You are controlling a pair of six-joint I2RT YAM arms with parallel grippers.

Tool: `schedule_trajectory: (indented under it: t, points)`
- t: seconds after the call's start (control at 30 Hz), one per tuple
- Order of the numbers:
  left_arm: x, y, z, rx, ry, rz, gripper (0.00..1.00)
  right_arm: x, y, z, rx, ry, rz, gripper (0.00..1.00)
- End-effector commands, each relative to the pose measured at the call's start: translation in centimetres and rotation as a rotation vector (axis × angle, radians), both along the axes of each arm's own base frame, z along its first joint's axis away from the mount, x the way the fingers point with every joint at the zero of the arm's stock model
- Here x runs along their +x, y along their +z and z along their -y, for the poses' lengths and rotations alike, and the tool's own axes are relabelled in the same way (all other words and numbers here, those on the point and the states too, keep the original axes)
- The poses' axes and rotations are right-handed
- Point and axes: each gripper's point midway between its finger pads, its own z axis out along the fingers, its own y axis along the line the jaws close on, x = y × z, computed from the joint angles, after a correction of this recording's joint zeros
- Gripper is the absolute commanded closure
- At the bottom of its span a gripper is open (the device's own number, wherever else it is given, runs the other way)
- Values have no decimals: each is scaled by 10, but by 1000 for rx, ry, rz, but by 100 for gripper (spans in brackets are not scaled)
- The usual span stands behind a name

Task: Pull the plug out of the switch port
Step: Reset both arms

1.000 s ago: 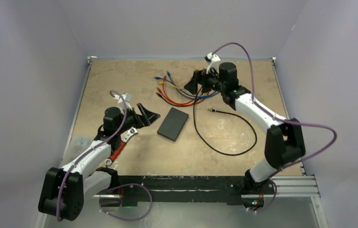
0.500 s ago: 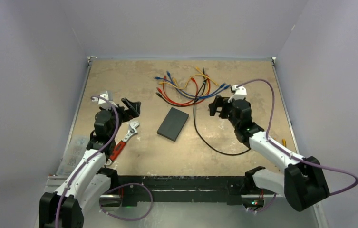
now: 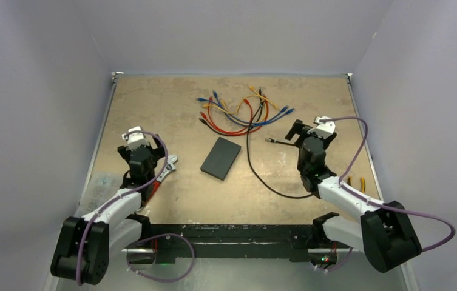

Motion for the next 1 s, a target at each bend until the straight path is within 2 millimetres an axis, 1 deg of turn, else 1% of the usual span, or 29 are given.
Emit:
schedule_trajectory:
  t: [0.0, 0.07, 0.1, 0.13, 0.17, 0.23, 0.27, 0.3, 0.33, 0.37, 0.4, 0.43, 0.47, 0.5, 0.57, 0.6, 0.63, 0.67, 0.7, 0.73, 0.8, 0.83, 0.9, 0.97]
  points:
    - [11, 15, -10, 122, 8, 104, 4, -5, 22, 24, -116, -76, 160, 3]
    - [16, 8, -6, 150, -26, 126, 3, -13, 26, 33, -103, -99, 262, 5]
    - [19, 0, -3, 173, -56, 121, 3, -17, 36, 37, -106, -100, 340, 5]
    - [22, -1, 0, 195, -78, 139, 2, -18, 37, 41, -114, -110, 370, 6]
    - [27, 2, 3, 211, -98, 155, 2, -18, 34, 49, -132, -143, 373, 5]
    - [36, 0, 13, 231, -163, 150, 1, -16, 26, 66, -134, -208, 373, 4]
    - [40, 1, 15, 240, -170, 163, 1, -14, 22, 71, -134, -214, 380, 4]
    - [42, -1, 15, 274, -178, 159, 1, -14, 25, 76, -127, -215, 415, 3]
    - [43, -4, 14, 283, -176, 160, 1, -11, 23, 75, -146, -193, 409, 2]
    - [44, -7, 13, 283, -171, 167, 1, -3, 18, 65, -169, -128, 369, 1]
    - [44, -12, 13, 284, -171, 167, 1, 6, 13, 58, -151, -81, 339, 1]
    - [45, -18, 15, 286, -187, 168, 1, 12, 12, 58, -152, -73, 327, 1]
    - [48, -14, 15, 303, -191, 196, 1, 15, 11, 59, -150, -61, 332, 1]
    - [49, -18, 15, 298, -196, 171, 0, 17, 14, 59, -169, -42, 344, 1]
    - [56, -25, 17, 282, -217, 115, 1, 21, 1, 52, -172, 41, 315, 1]
    - [59, -23, 18, 287, -223, 132, 1, 19, 9, 53, -204, 41, 362, 1]
    - [59, -25, 18, 292, -222, 127, 0, 21, 11, 49, -209, 63, 362, 1]
    - [58, -27, 17, 287, -220, 112, 1, 29, 4, 43, -199, 105, 314, 1]
    - [58, -27, 17, 284, -218, 108, 1, 34, -1, 41, -217, 119, 286, 1]
    - [58, -26, 15, 283, -201, 114, 1, 37, 1, 40, -222, 124, 300, 1]
    - [56, -25, 7, 270, -147, 121, 1, 40, -6, 39, -211, 139, 254, 1]
    - [57, -27, 4, 264, -131, 107, 1, 41, -1, 40, -218, 141, 280, 1]
    - [65, -28, 4, 264, -127, 92, 1, 43, -7, 39, -219, 154, 250, 1]
    - [61, -29, 1, 266, -117, 82, 1, 43, -5, 39, -219, 157, 267, 1]
